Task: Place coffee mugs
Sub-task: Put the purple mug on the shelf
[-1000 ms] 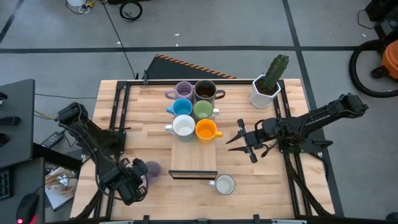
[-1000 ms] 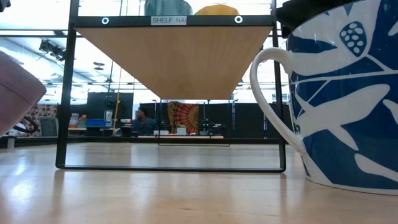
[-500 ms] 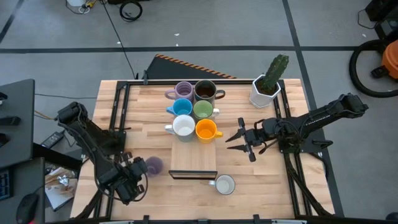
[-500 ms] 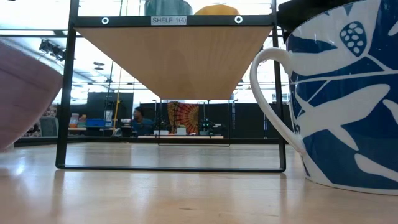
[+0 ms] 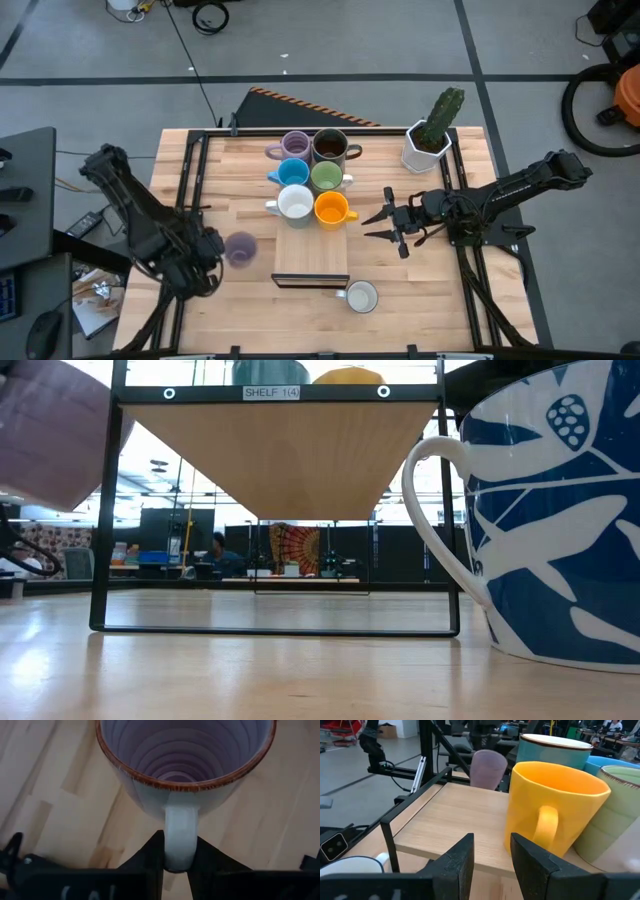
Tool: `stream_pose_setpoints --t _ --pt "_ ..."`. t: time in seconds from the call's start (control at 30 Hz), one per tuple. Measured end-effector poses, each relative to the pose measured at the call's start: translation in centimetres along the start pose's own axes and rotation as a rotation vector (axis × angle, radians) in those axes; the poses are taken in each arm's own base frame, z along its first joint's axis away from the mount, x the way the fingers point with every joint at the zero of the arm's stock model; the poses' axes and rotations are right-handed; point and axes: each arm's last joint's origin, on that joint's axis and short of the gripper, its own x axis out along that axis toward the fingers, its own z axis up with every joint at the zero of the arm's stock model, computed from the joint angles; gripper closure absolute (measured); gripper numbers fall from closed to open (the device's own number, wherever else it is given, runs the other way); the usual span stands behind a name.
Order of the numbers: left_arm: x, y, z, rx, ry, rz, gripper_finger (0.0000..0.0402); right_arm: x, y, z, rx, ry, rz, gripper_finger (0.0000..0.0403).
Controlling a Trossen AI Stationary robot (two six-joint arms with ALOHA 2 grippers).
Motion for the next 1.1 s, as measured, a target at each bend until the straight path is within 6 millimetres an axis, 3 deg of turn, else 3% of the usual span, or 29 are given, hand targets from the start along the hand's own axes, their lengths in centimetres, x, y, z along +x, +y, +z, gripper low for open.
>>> stream_pose_setpoints --t 0.37,0.8,1.1 --pt "-2.2 2.3 0.9 0.049 -0.114 -0.098 0.0341 0.0 0.0 -0.1 -0.022 0.011 0.002 0.0270" --pt "-5.9 2.3 3.7 0.167 -0.290 -0.143 0.0341 -0.2 0.0 -0.3 -0.004 0.035 0.004 0.0270" --pt "-4.9 1.2 6.4 0.274 -0.387 -0.114 0.0341 -1.1 0.0 -0.2 0.071 0.067 0.012 0.0270"
